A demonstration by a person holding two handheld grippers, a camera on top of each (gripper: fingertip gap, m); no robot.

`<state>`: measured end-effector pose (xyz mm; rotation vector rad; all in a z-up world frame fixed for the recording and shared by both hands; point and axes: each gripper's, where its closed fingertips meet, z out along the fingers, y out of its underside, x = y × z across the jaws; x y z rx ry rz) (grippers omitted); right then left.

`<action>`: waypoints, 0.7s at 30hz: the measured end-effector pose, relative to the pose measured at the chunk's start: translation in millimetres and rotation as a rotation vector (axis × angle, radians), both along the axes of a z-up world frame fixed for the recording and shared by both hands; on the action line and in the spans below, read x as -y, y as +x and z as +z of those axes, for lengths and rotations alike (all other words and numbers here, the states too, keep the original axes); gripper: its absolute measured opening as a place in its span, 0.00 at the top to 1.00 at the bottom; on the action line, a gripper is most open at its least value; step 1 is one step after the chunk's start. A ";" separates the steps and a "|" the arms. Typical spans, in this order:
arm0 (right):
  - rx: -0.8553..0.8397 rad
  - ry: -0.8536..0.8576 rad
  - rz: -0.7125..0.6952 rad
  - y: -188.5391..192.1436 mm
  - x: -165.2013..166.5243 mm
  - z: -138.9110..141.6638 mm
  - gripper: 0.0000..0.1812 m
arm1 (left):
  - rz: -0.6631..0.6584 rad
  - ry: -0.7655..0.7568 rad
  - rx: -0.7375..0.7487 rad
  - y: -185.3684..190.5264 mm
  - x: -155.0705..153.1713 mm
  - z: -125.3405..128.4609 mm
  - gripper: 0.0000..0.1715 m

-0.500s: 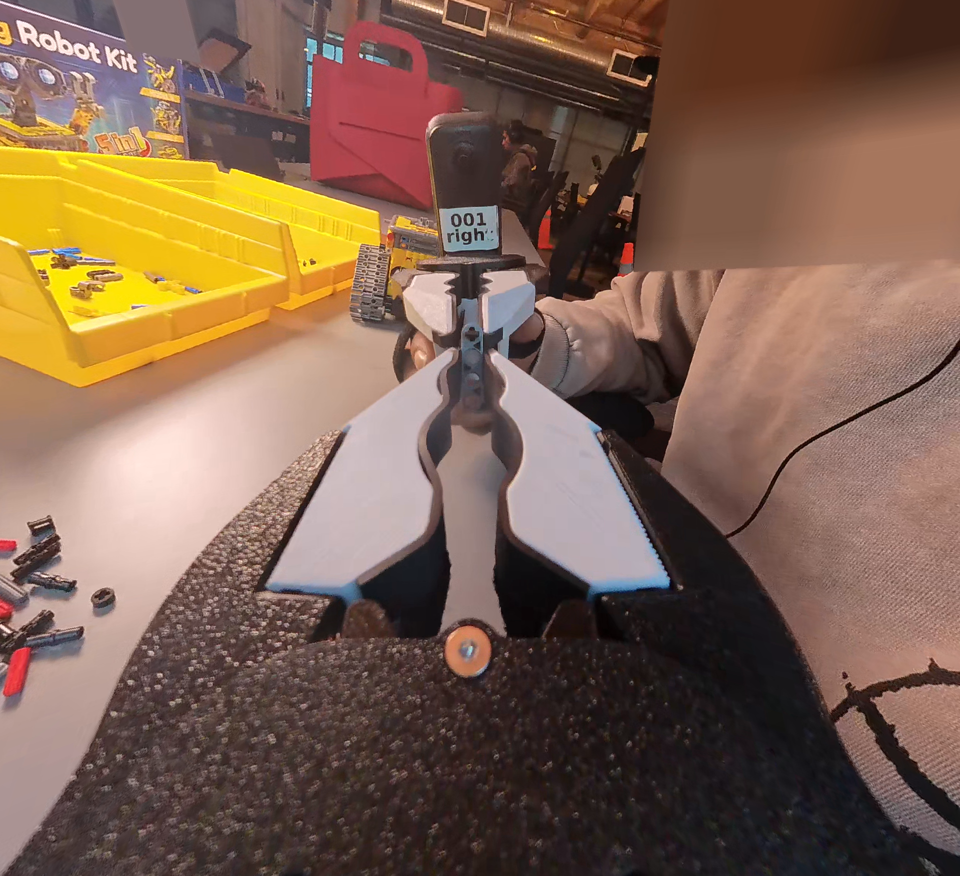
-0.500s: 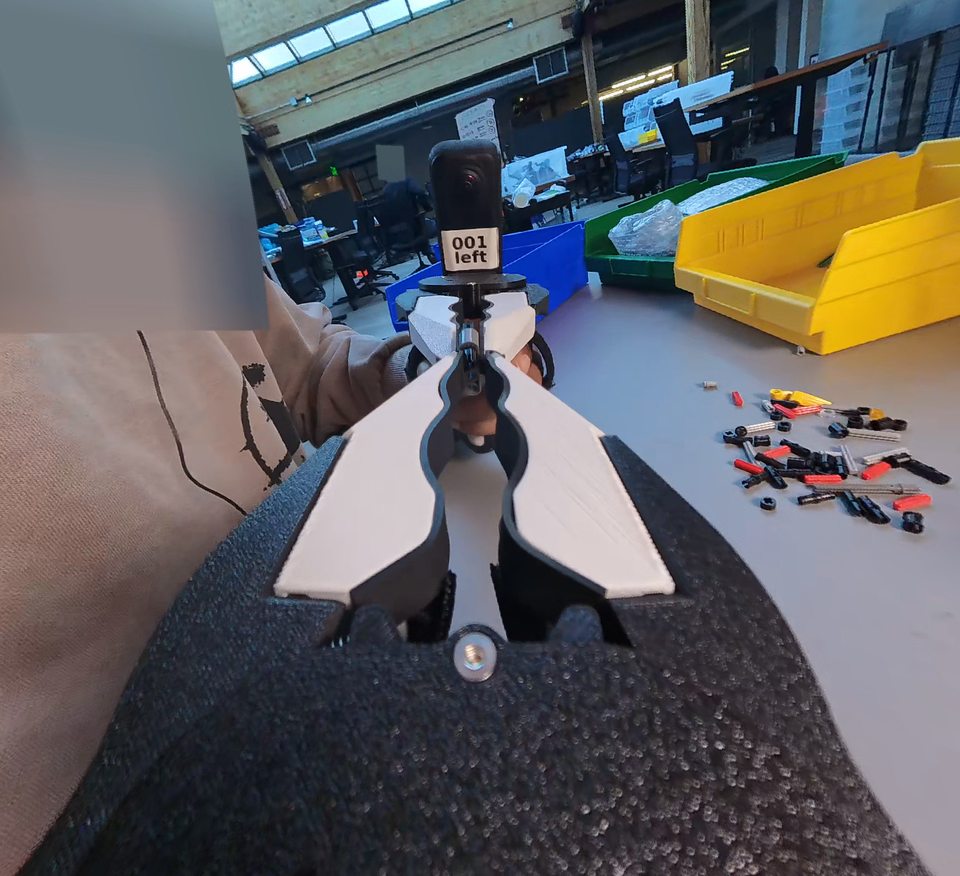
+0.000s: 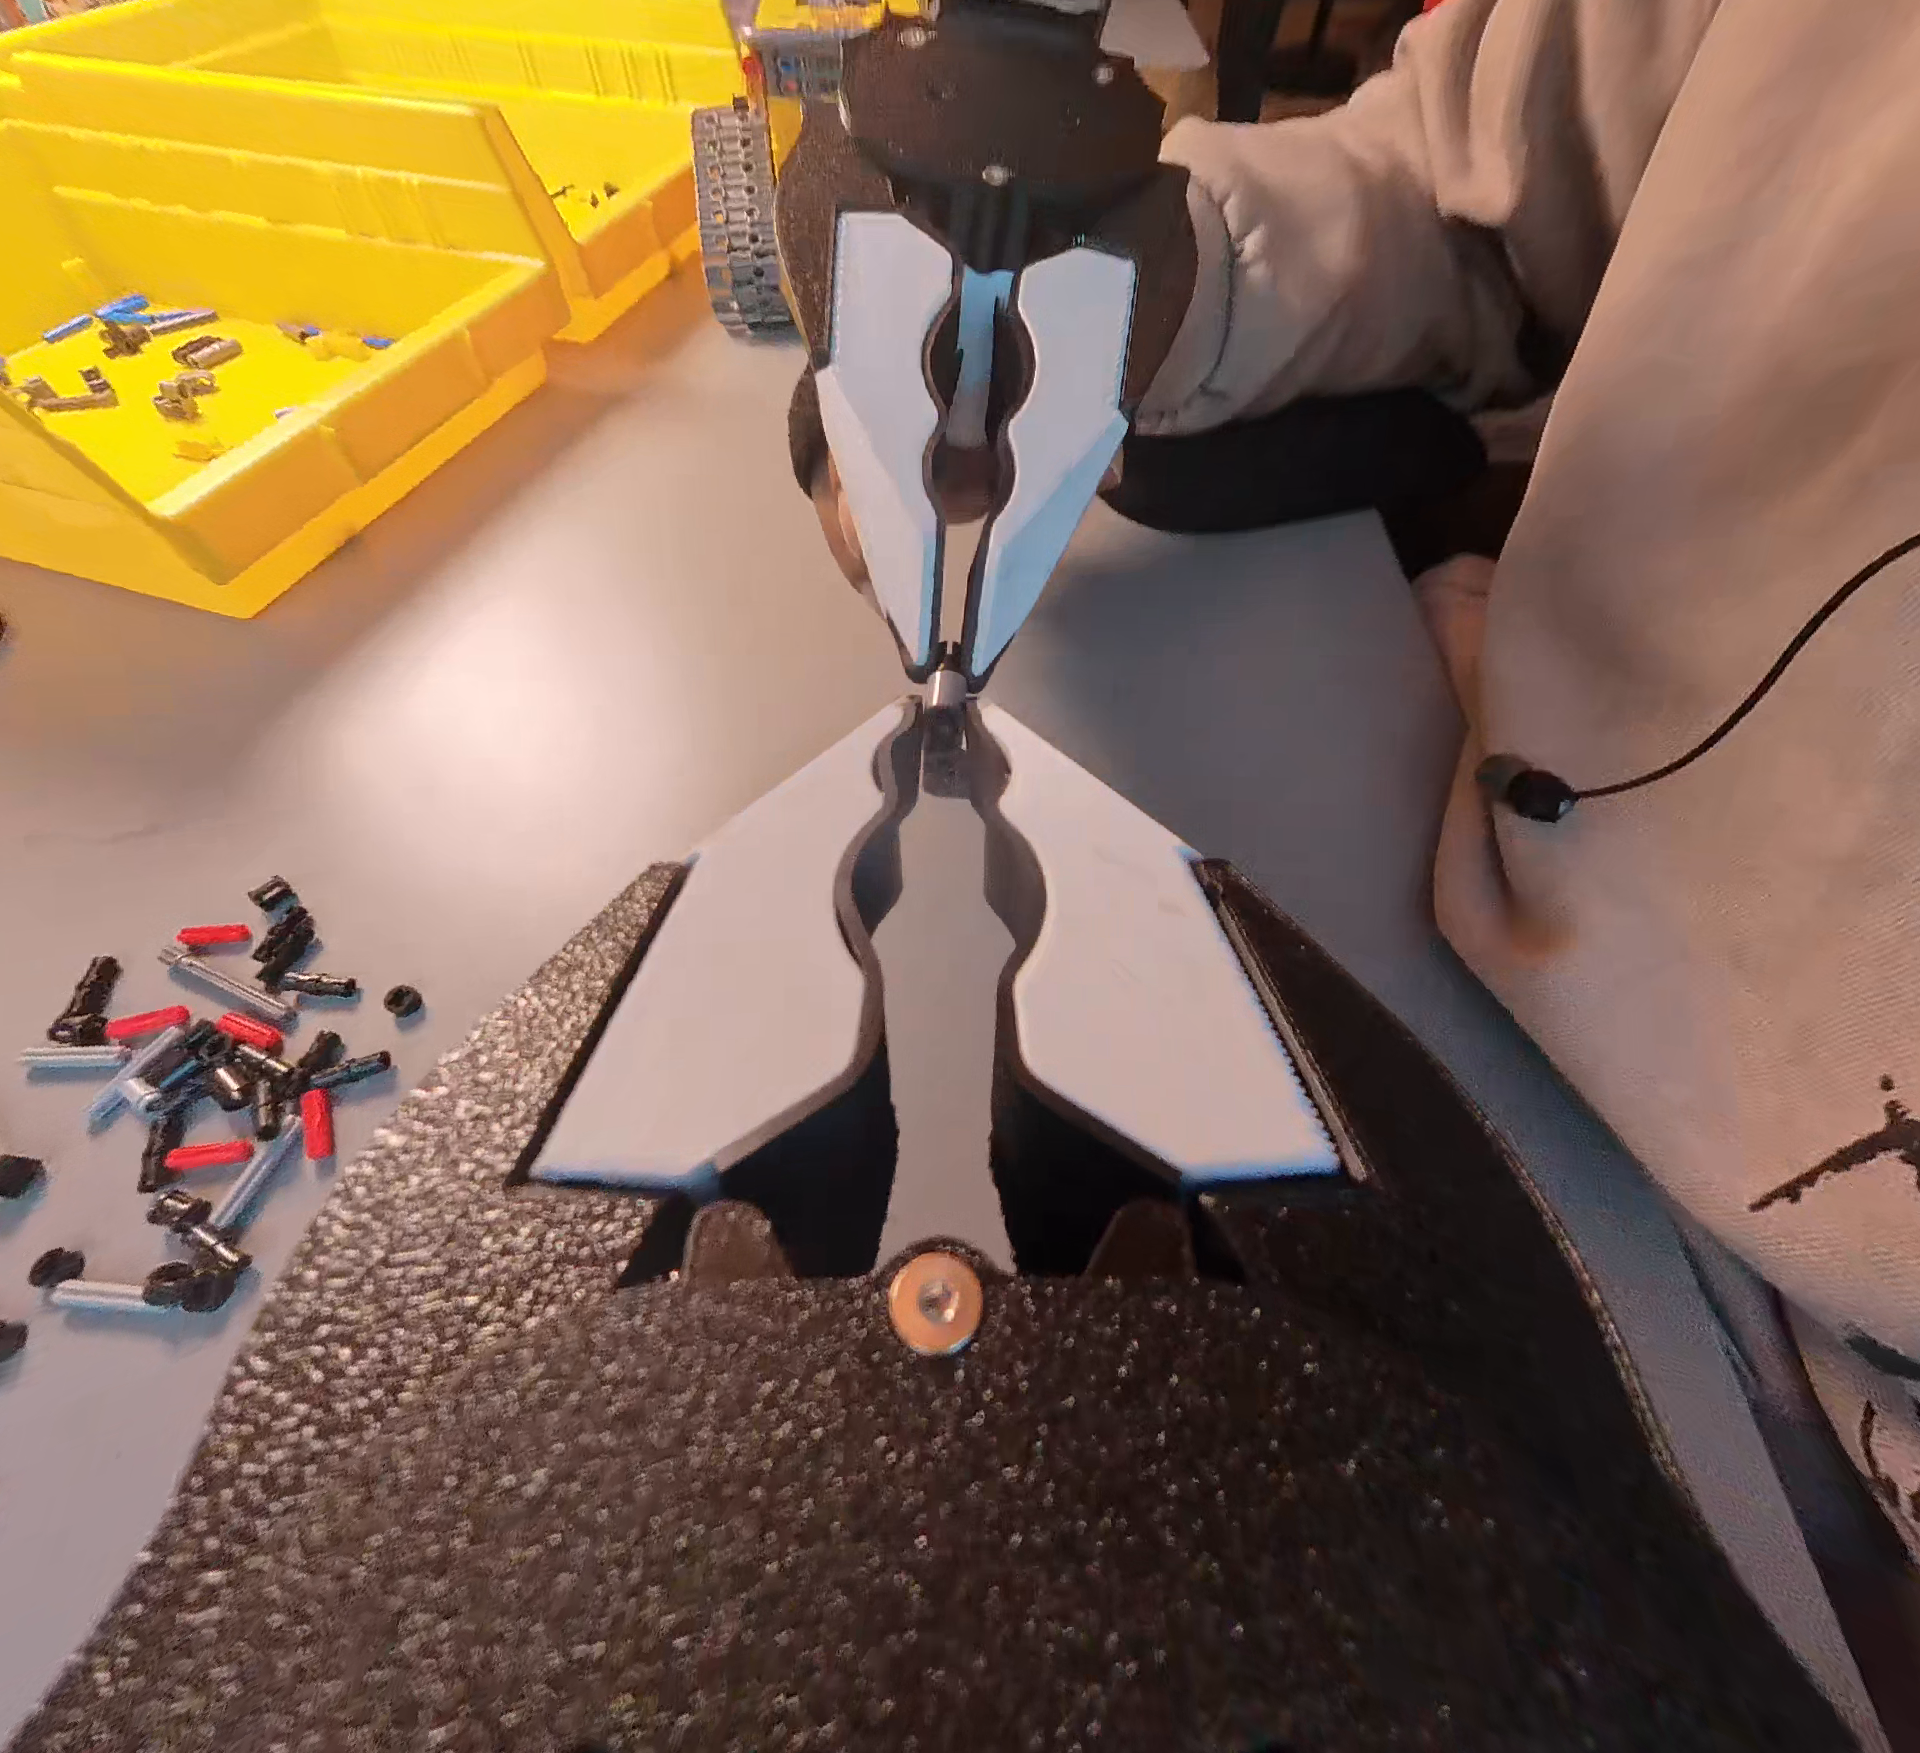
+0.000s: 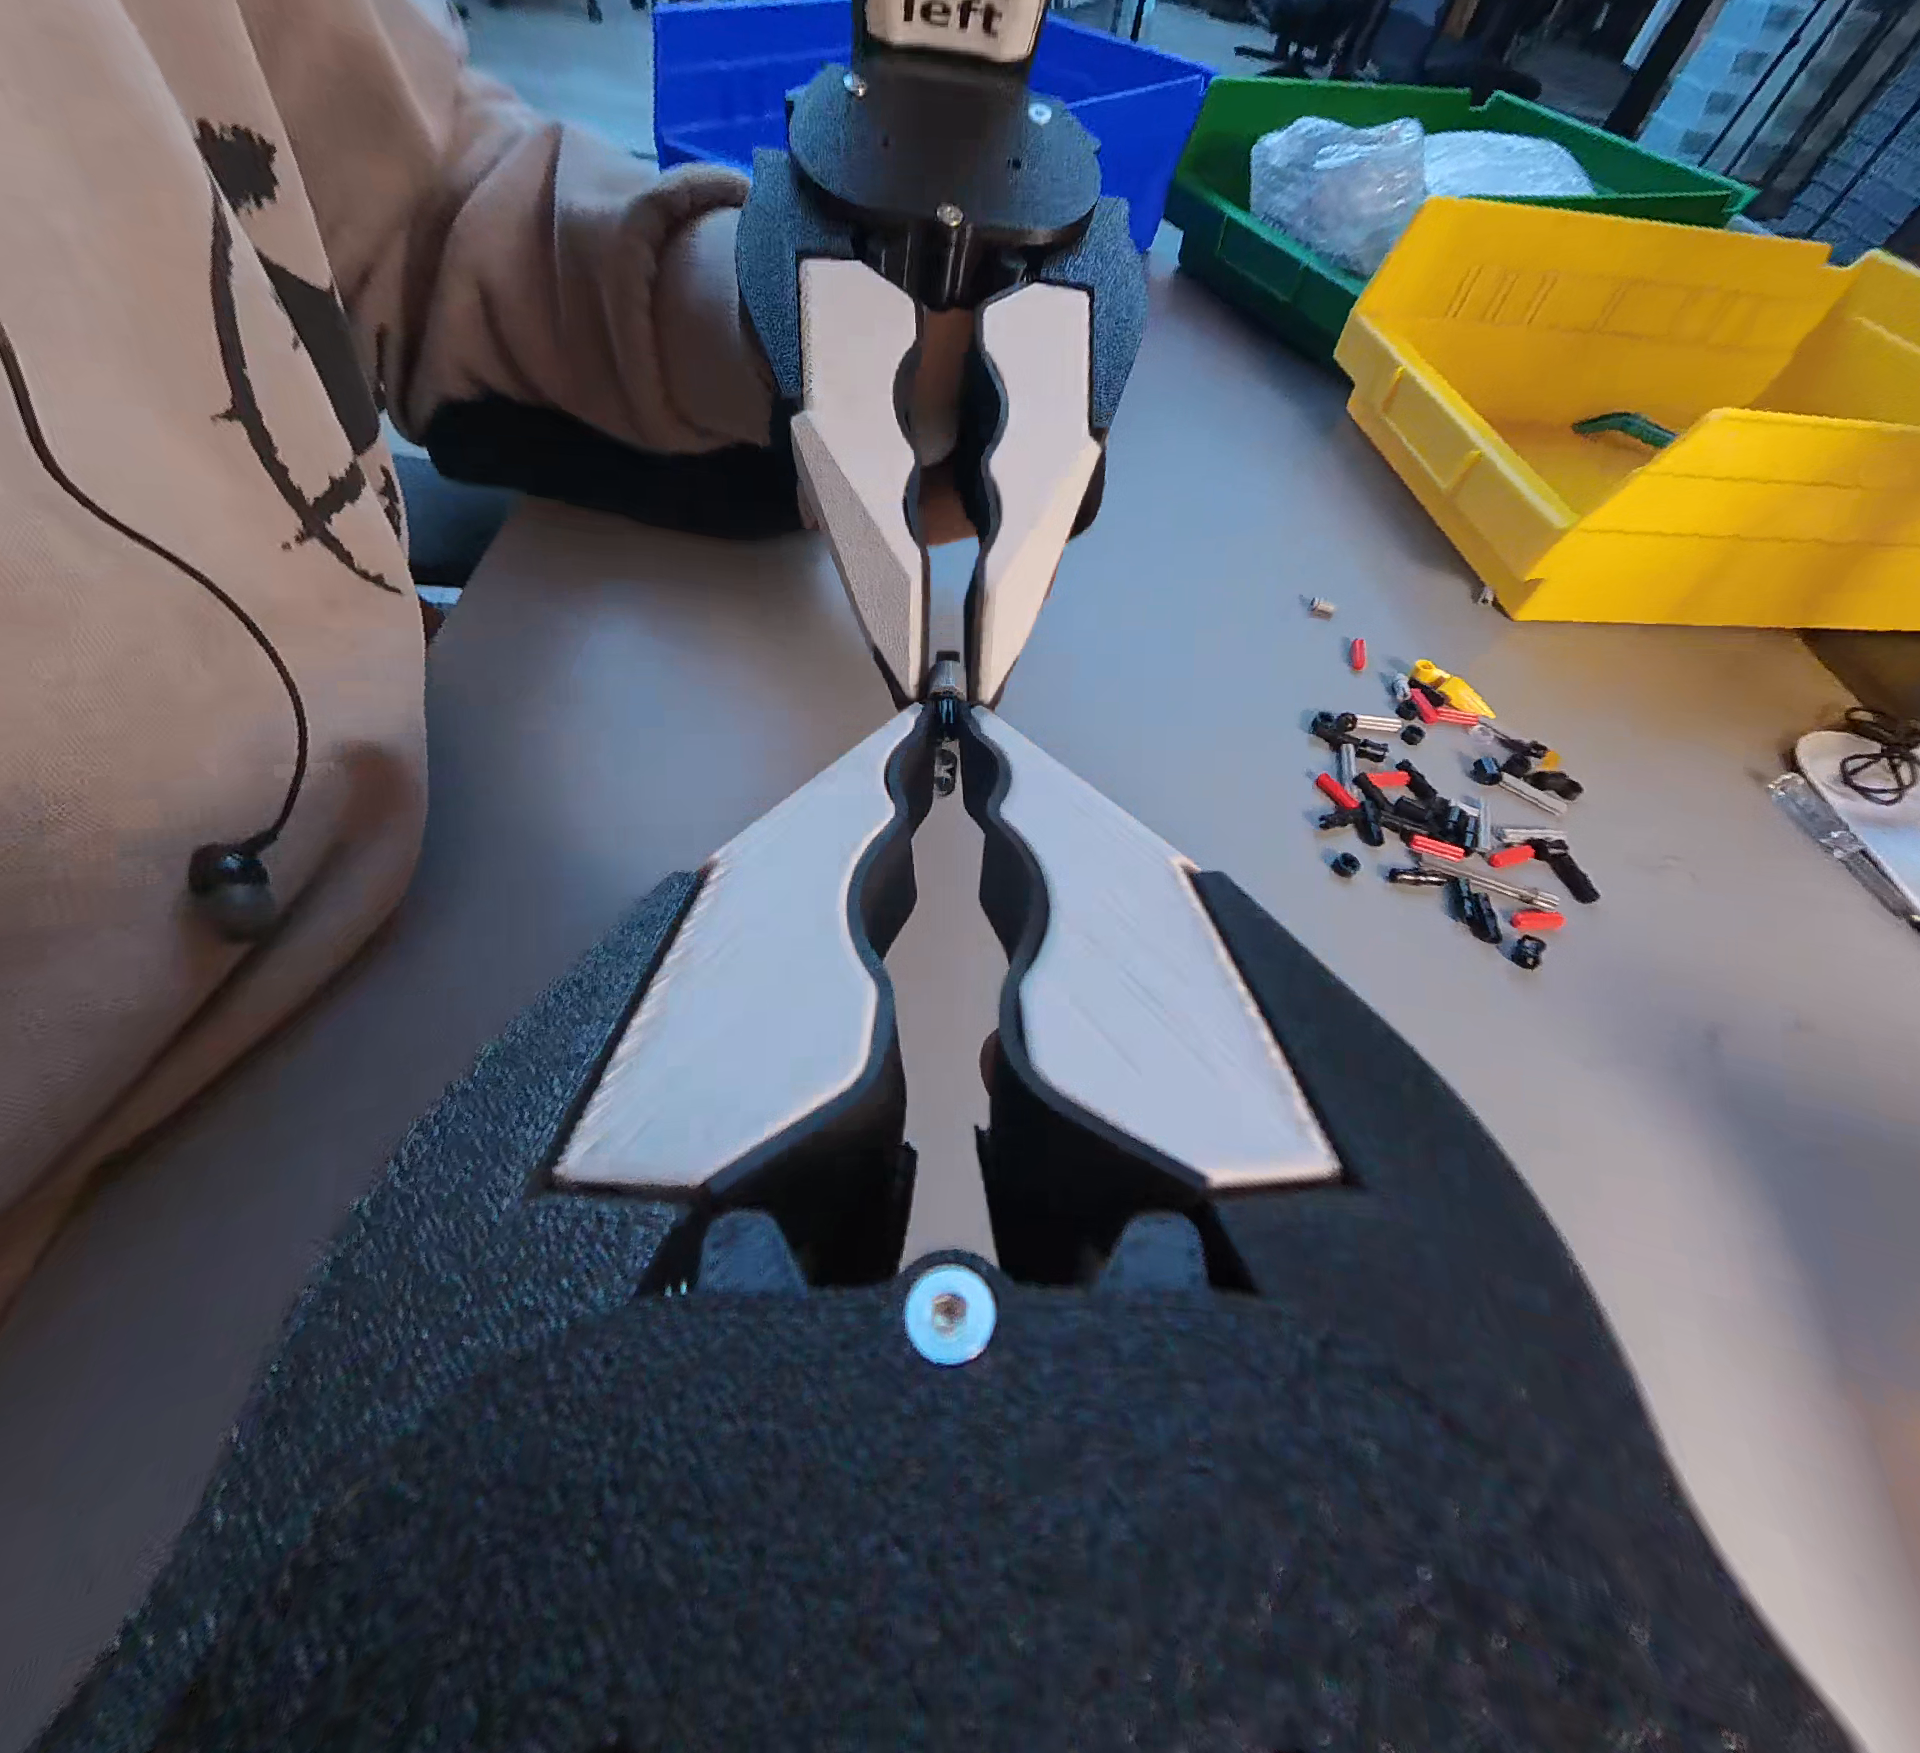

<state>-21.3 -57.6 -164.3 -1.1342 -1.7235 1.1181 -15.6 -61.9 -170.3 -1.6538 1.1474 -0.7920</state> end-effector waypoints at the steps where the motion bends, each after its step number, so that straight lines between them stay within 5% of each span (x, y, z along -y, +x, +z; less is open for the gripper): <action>1: 0.014 0.020 0.004 0.5 0.5 -2.9 0.99 | -0.005 0.003 -0.024 0.7 0.7 -3.3 0.96; 12: 0.232 0.227 0.032 1.8 10.1 -51.0 0.99 | -0.052 -0.034 -0.327 4.9 8.9 -54.4 0.96; 17: 0.151 0.038 0.011 -1.3 5.1 -39.8 1.00 | -0.027 -0.118 -0.080 1.7 4.3 -40.0 0.96; 21: 0.012 -0.098 -0.001 -1.6 -0.3 -6.4 1.00 | -0.014 -0.117 0.095 1.9 -0.3 -5.0 0.96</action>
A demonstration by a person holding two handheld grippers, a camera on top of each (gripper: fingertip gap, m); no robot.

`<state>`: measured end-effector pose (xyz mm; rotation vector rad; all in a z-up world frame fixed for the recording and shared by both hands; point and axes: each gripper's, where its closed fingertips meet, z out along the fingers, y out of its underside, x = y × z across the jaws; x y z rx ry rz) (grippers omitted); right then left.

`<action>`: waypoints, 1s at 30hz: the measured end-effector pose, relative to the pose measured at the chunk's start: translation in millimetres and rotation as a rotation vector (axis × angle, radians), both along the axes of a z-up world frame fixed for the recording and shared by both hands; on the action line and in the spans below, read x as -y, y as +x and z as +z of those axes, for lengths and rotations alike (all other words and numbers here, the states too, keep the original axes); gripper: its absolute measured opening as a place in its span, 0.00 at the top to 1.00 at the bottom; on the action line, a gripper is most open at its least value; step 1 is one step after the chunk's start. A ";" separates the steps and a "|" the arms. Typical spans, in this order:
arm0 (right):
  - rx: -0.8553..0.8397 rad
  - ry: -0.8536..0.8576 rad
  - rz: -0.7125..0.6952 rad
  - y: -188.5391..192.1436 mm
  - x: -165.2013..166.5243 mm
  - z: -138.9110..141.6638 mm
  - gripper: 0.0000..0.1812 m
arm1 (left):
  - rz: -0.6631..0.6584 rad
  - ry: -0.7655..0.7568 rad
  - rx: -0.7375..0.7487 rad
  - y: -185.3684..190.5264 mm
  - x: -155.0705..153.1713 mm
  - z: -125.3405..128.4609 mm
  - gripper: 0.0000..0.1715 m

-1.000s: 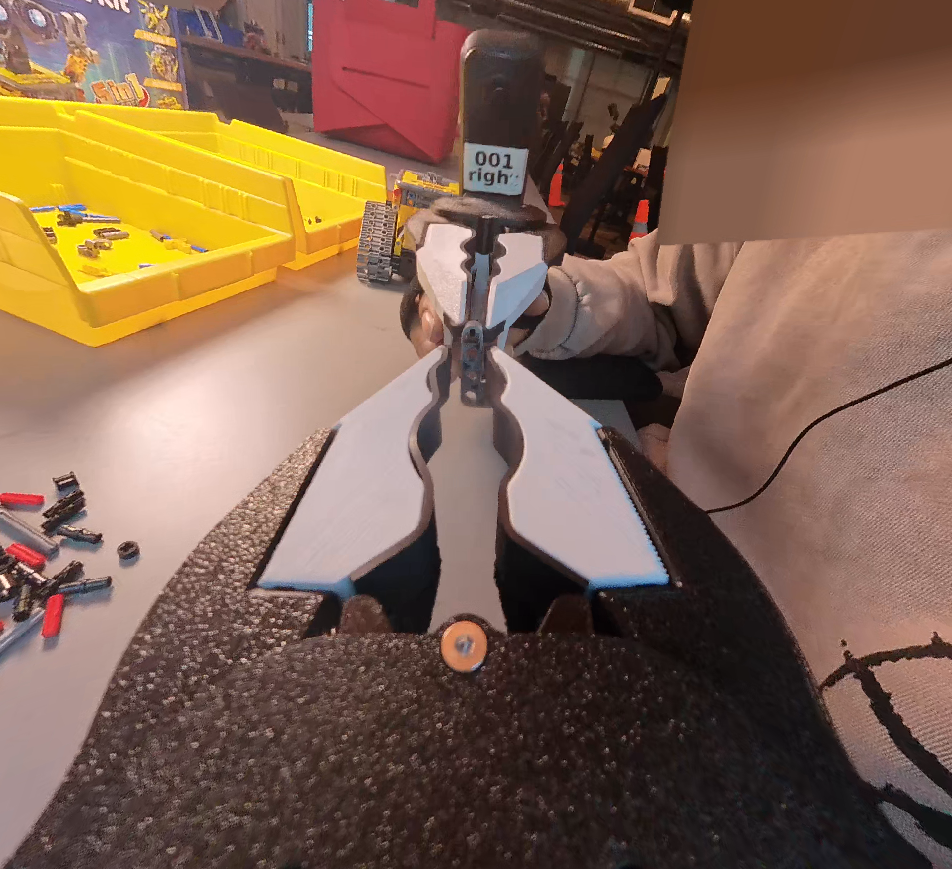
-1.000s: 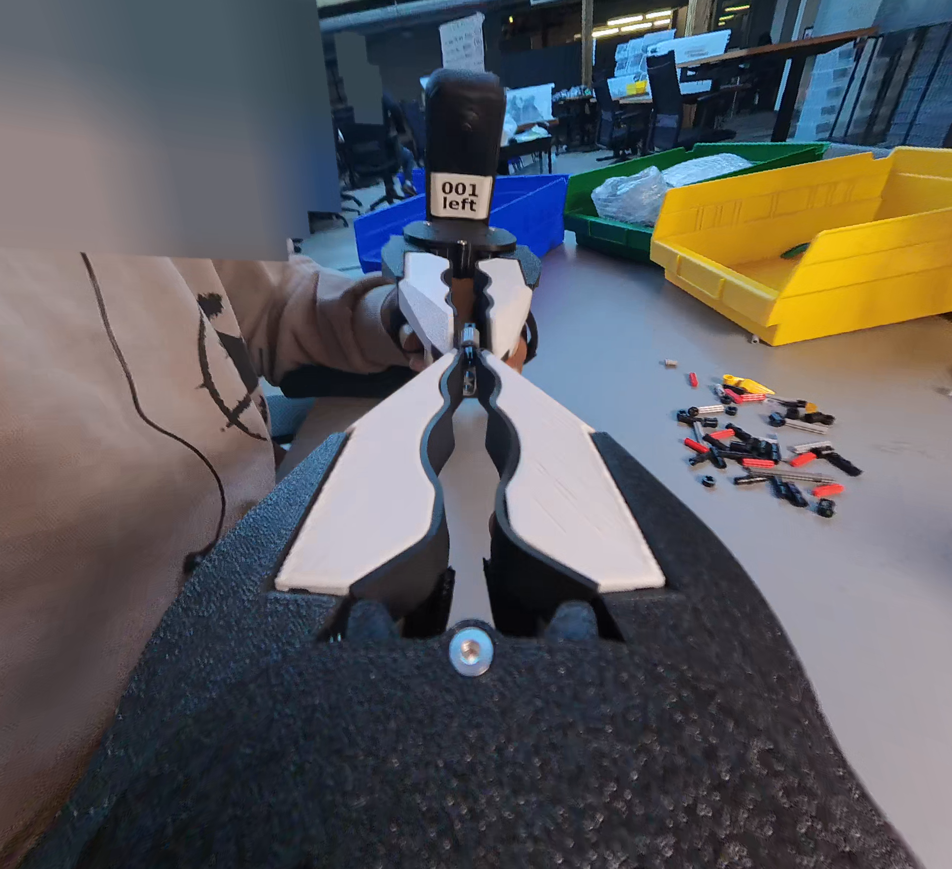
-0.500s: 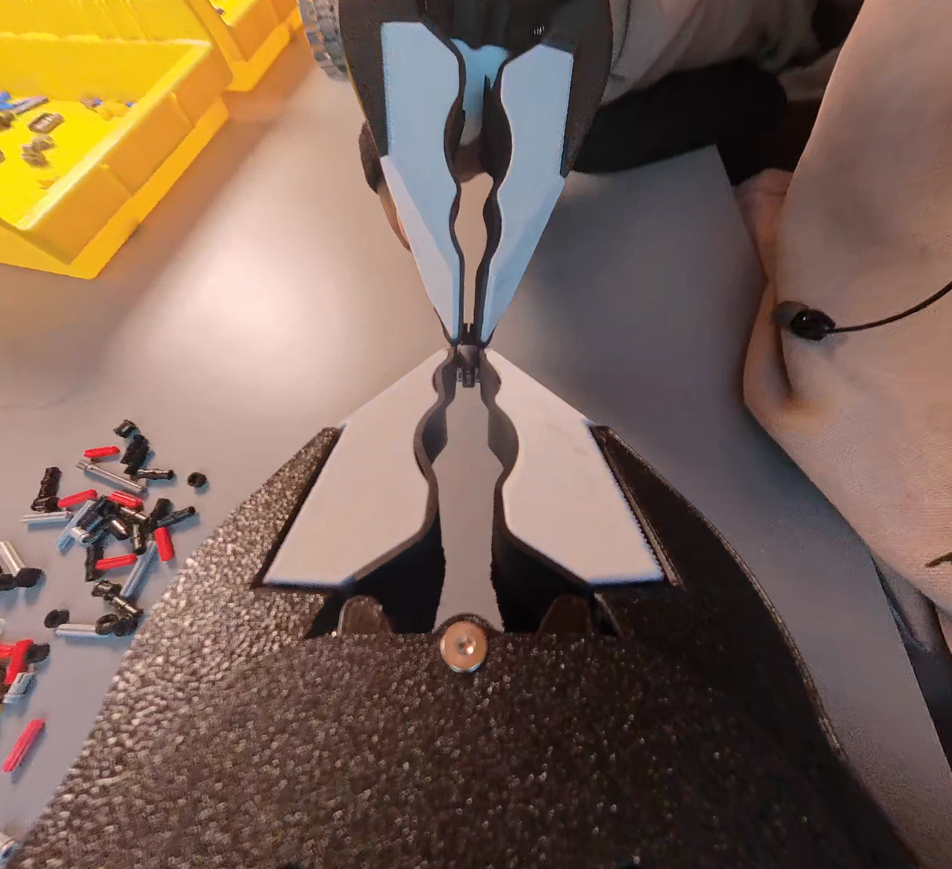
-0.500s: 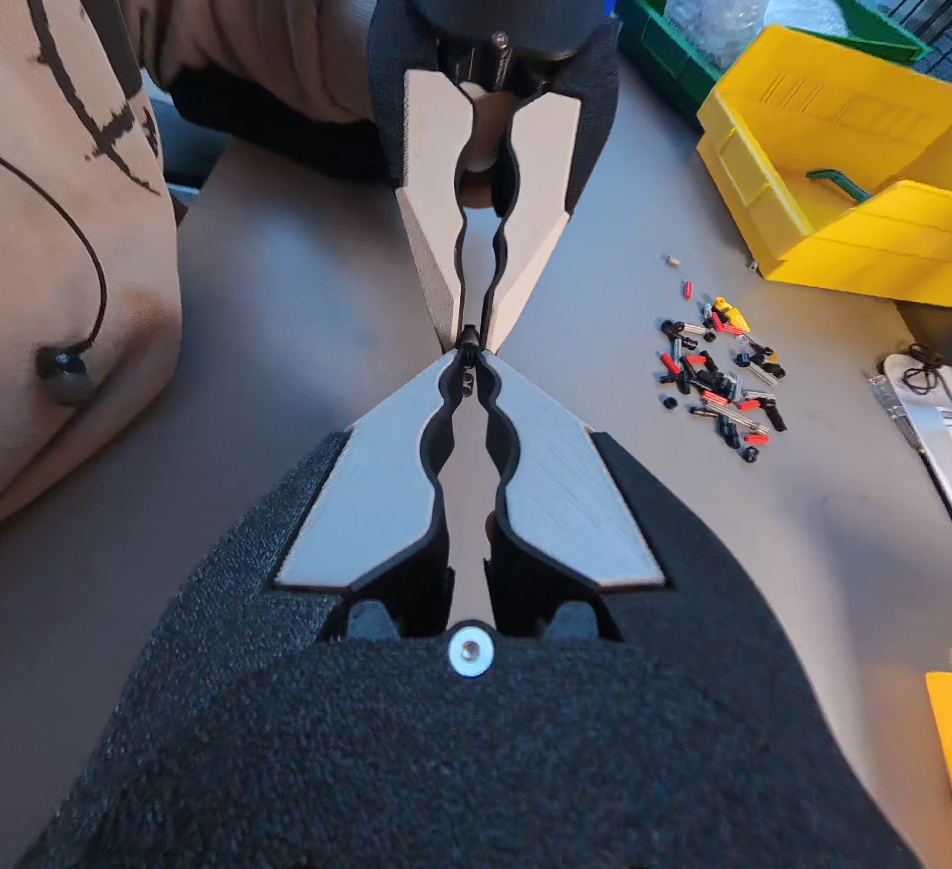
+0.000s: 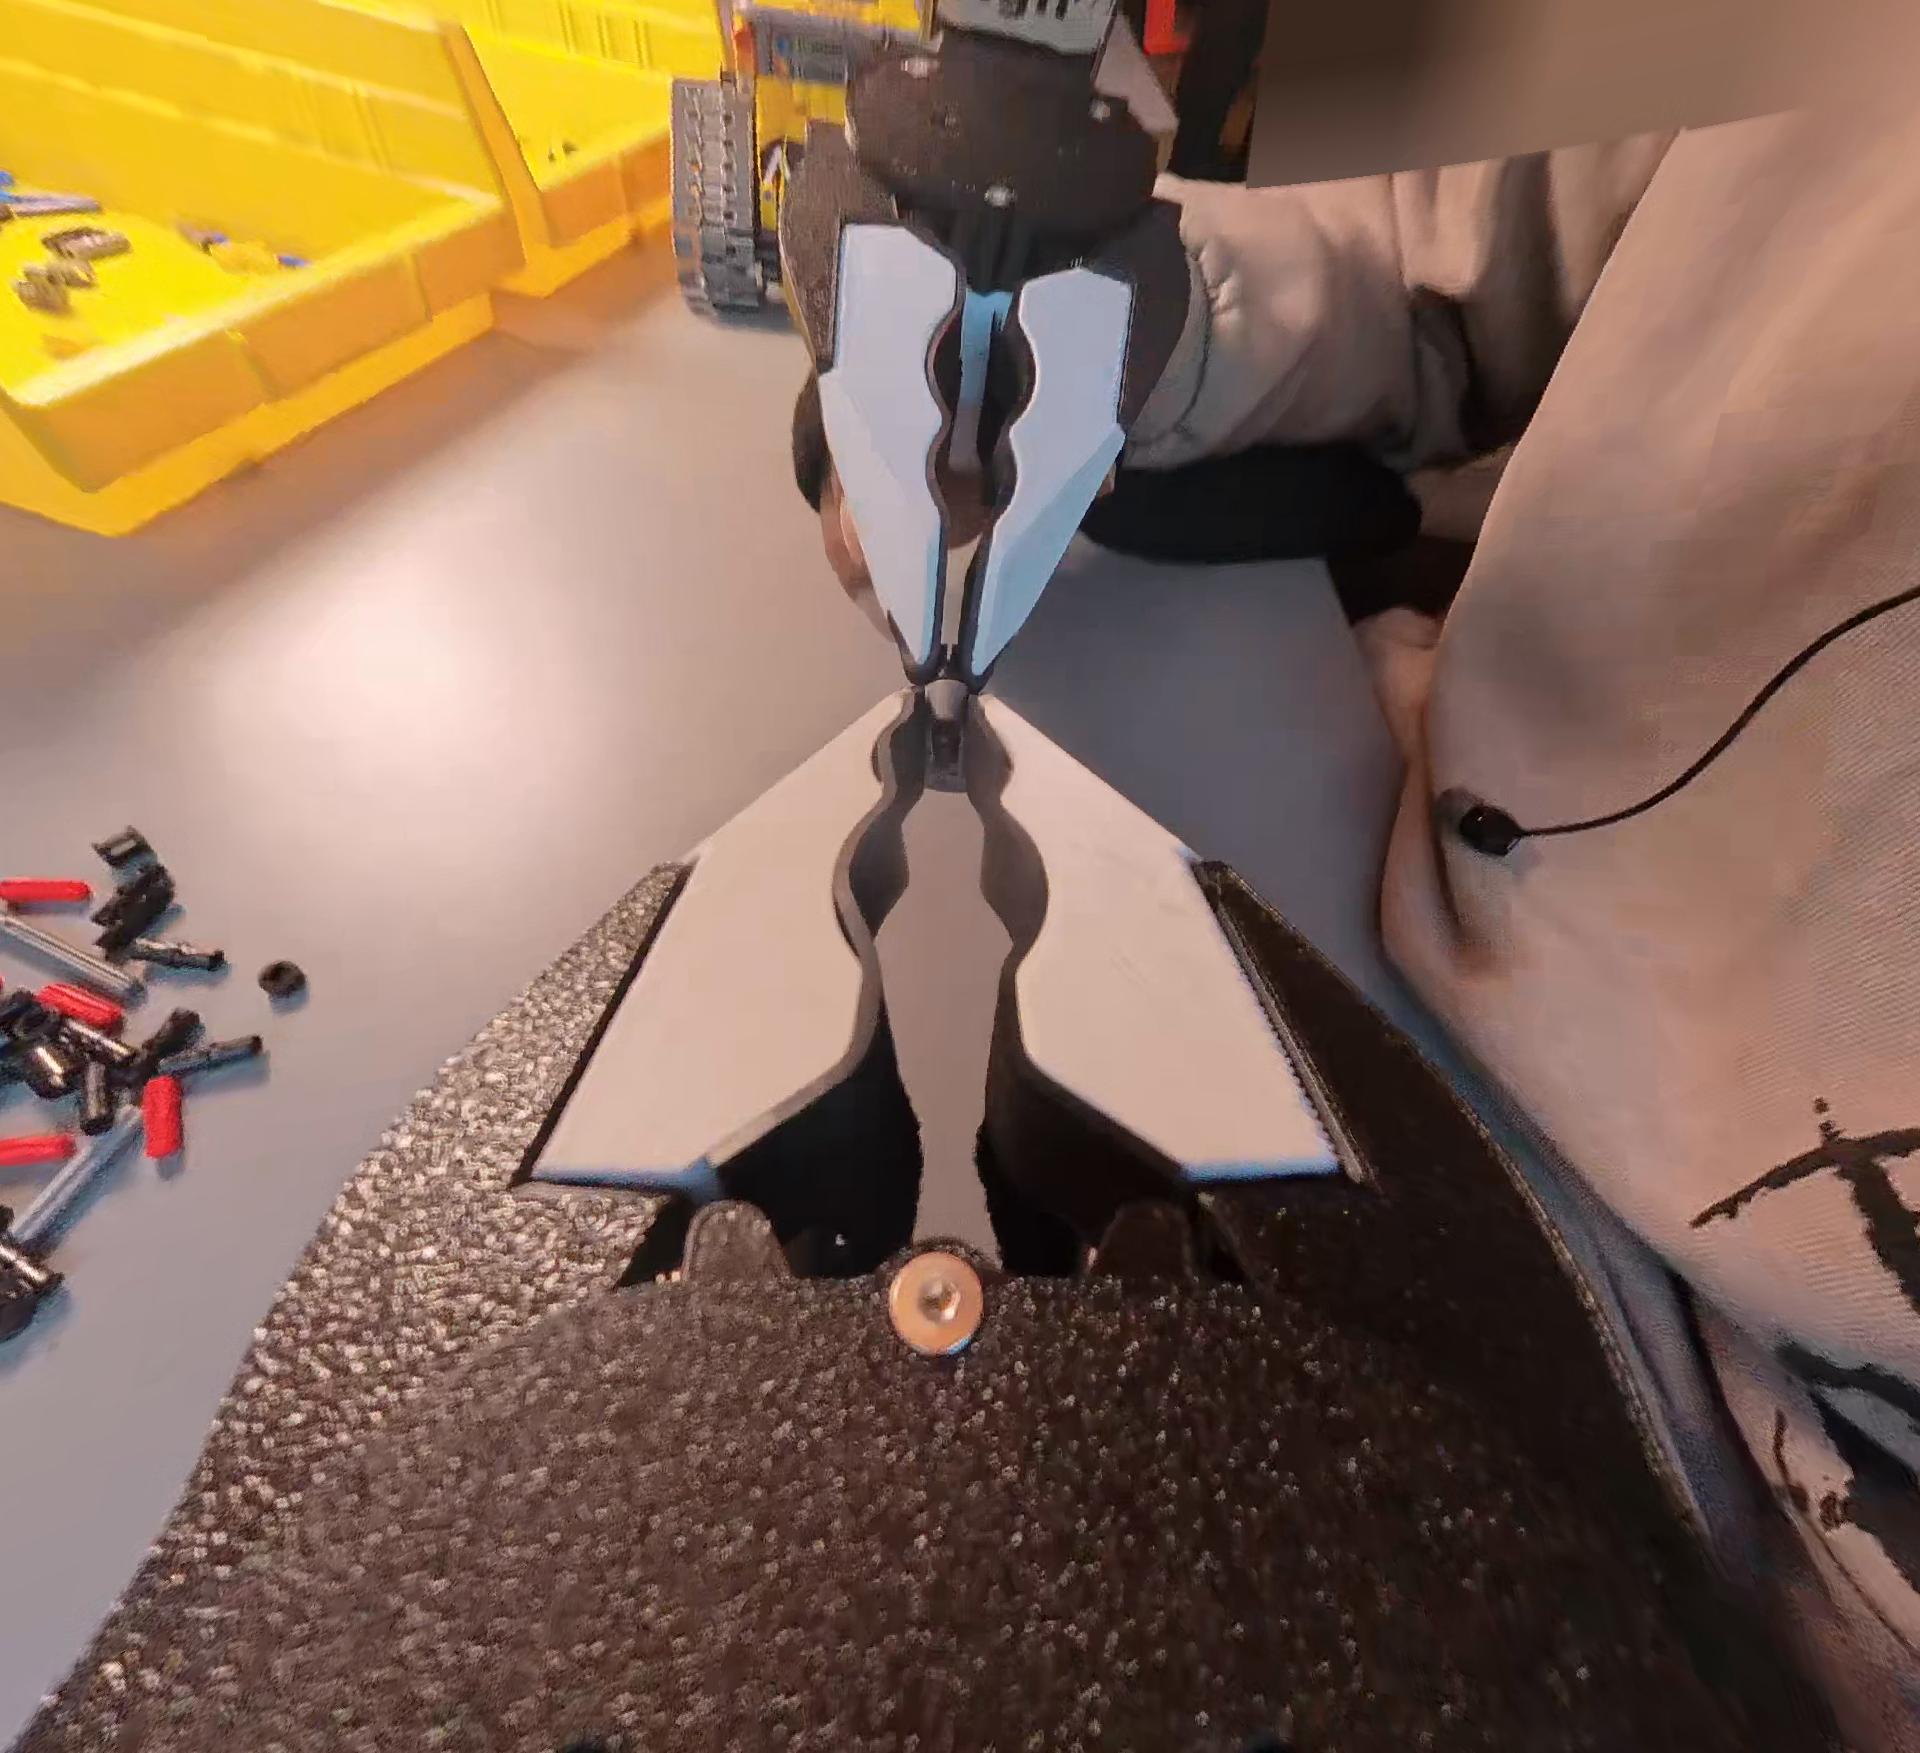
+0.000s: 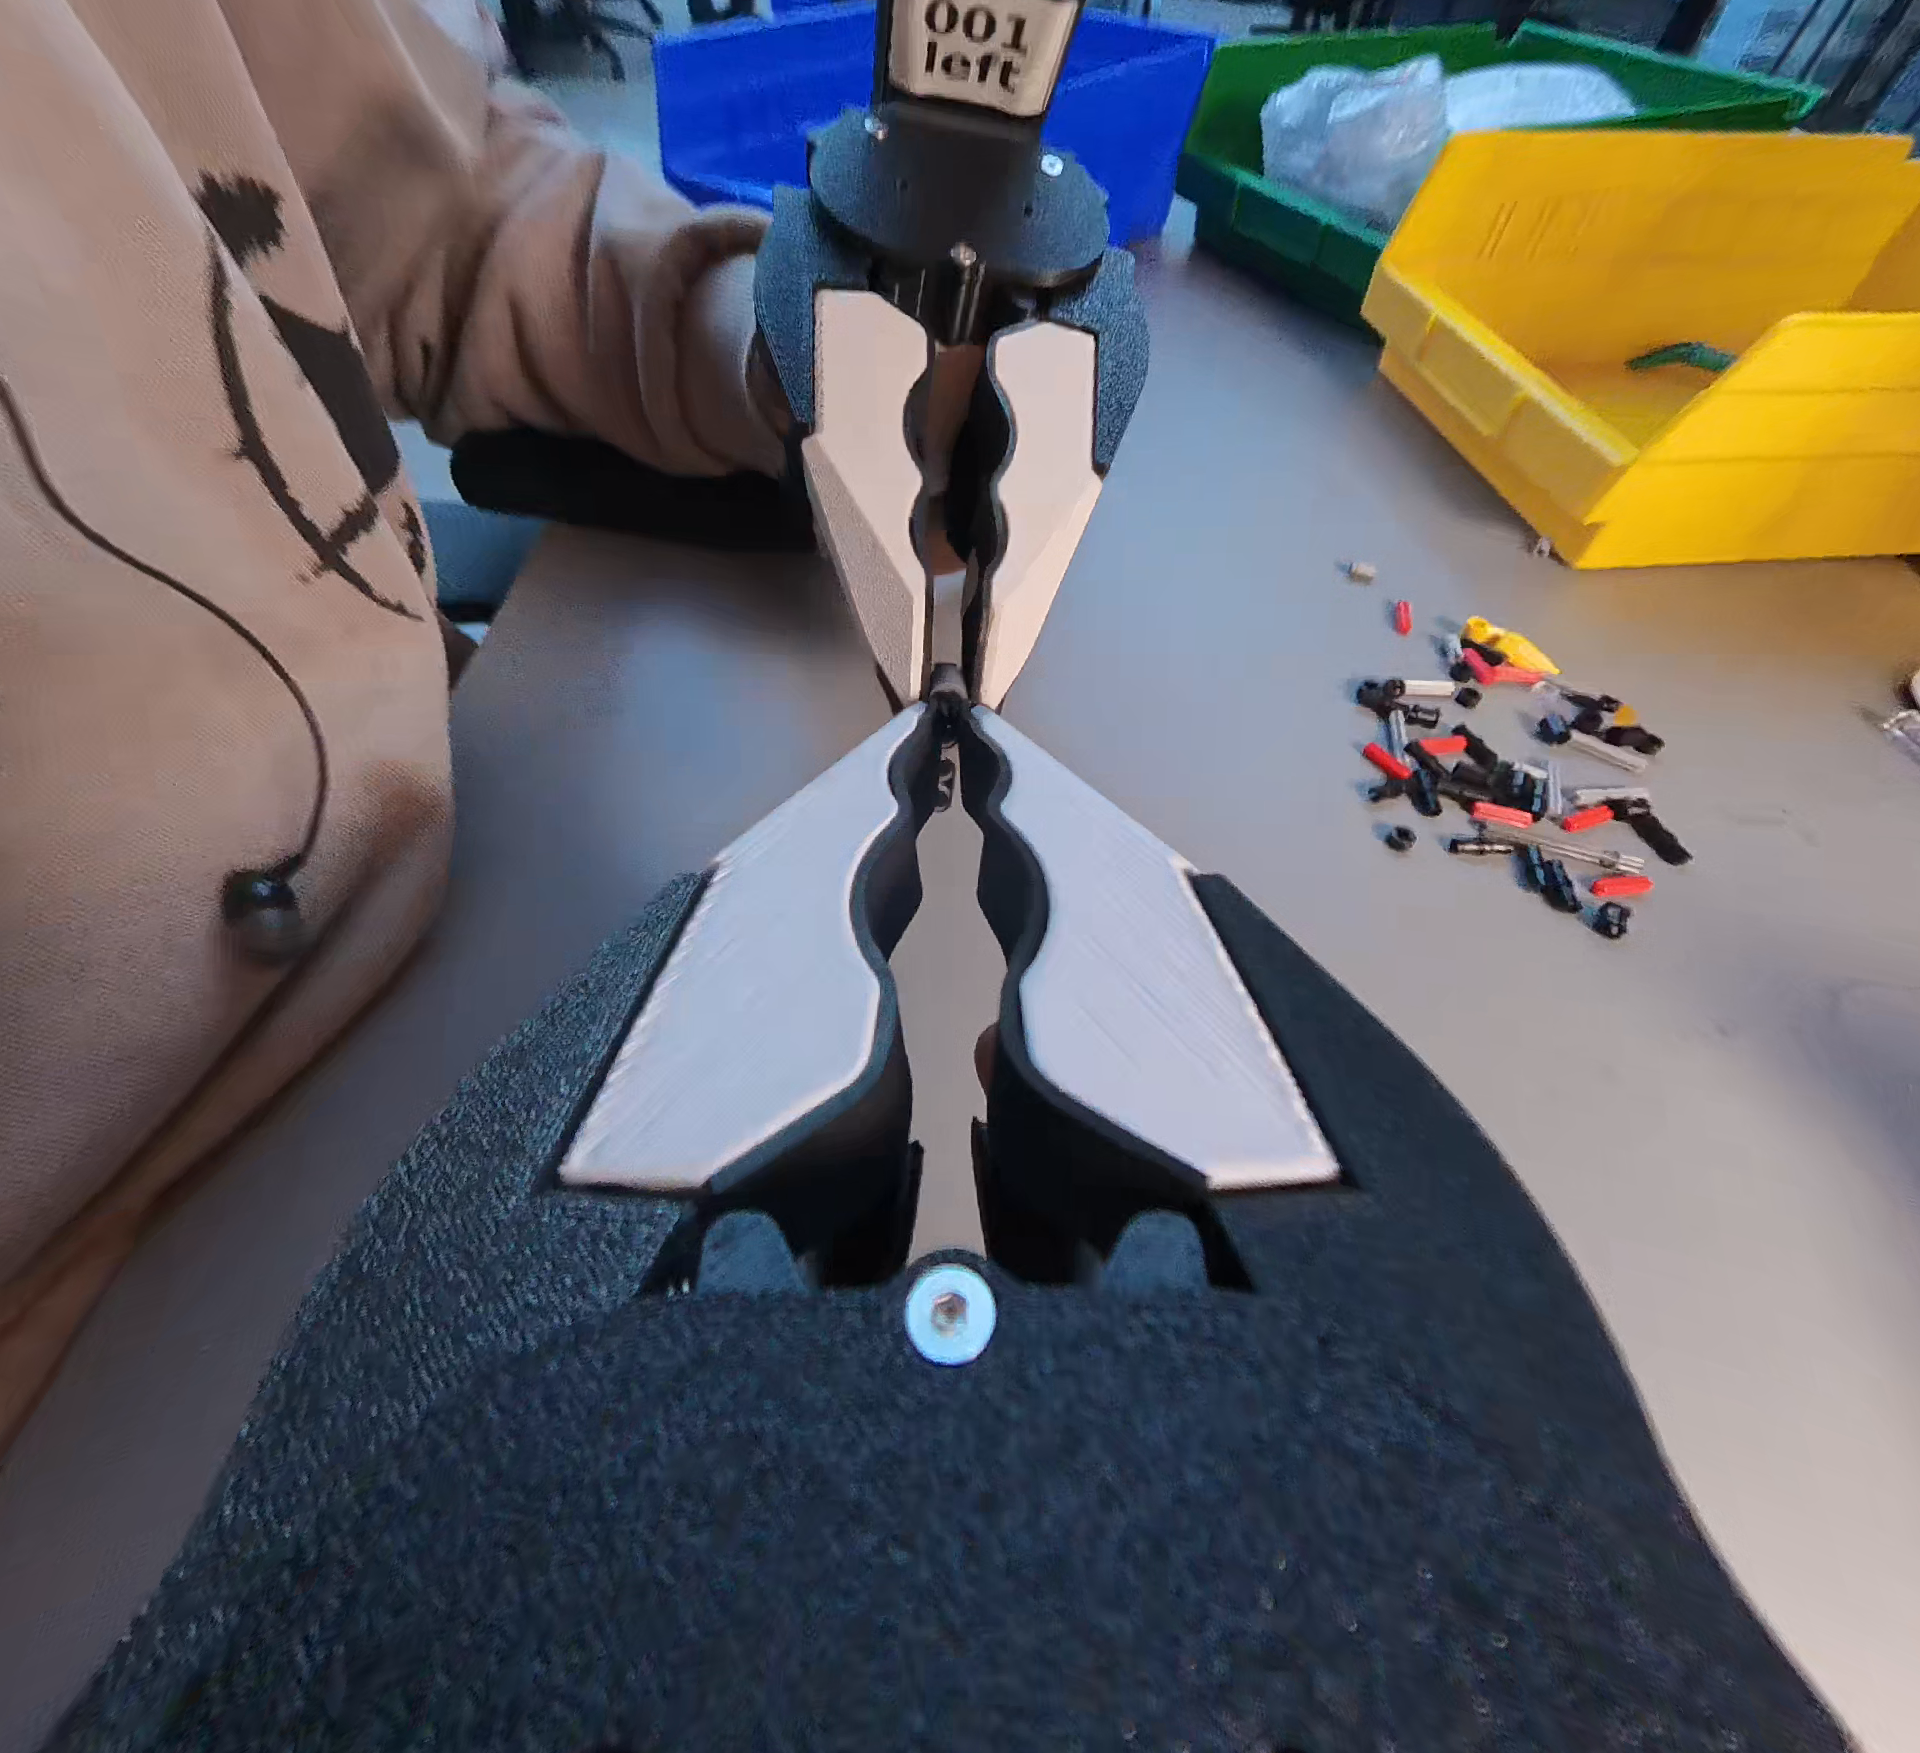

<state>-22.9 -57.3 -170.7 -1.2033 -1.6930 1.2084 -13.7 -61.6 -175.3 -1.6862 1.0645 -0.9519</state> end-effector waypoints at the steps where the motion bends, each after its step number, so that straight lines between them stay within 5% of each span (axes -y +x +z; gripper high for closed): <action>1: -0.020 -0.016 0.004 0.8 0.1 5.1 1.00 | 0.000 0.008 0.015 0.6 0.1 4.5 0.96; 10: -0.115 -0.120 0.042 6.1 0.9 27.0 1.00 | 0.024 0.025 0.152 -3.9 -0.5 32.5 0.96; 13: -0.202 -0.203 -0.059 30.9 -37.2 43.1 1.00 | 0.148 0.034 0.315 -57.6 -15.0 61.1 0.97; 18: -0.212 -0.128 -0.004 3.9 -14.0 42.9 1.00 | 0.066 0.063 0.174 -19.7 -10.0 40.1 0.96; 20: -0.218 -0.129 -0.004 0.5 -13.4 45.8 0.92 | 0.062 0.057 0.165 -18.5 -11.6 35.3 0.96; 30: -0.186 -0.180 0.016 -1.0 -2.0 35.9 0.98 | 0.029 0.129 0.125 0.1 -1.9 33.4 0.96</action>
